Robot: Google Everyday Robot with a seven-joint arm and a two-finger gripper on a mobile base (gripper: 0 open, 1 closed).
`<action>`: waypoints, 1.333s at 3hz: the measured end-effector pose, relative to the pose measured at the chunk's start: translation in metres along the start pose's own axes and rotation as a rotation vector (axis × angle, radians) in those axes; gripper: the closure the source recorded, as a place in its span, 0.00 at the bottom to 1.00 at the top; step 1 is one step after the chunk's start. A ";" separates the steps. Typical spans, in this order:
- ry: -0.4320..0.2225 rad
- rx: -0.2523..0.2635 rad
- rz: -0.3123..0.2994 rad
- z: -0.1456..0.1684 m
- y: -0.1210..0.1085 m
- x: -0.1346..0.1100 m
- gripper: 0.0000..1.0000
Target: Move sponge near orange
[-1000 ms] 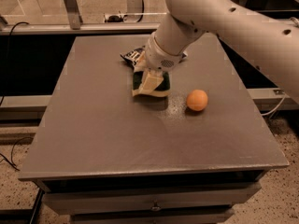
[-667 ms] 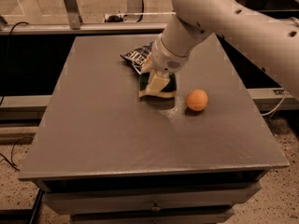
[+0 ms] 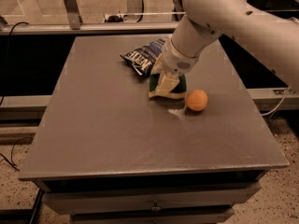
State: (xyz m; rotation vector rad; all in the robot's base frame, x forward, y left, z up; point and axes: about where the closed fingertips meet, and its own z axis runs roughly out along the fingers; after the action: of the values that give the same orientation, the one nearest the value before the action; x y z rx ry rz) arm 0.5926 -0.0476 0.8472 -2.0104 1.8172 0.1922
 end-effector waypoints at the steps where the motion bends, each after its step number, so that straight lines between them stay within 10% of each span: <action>1: 0.020 0.005 0.022 -0.008 0.003 0.015 0.38; 3: 0.034 -0.011 0.040 -0.008 0.008 0.025 0.00; 4: 0.028 -0.020 0.045 -0.007 0.009 0.024 0.00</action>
Offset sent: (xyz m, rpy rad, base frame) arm -0.0082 -0.0415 -0.0020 -0.0358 0.0225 -0.0617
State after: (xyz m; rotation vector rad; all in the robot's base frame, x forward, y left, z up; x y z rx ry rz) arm 0.5859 -0.0729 0.8431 -1.9962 1.8866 0.1970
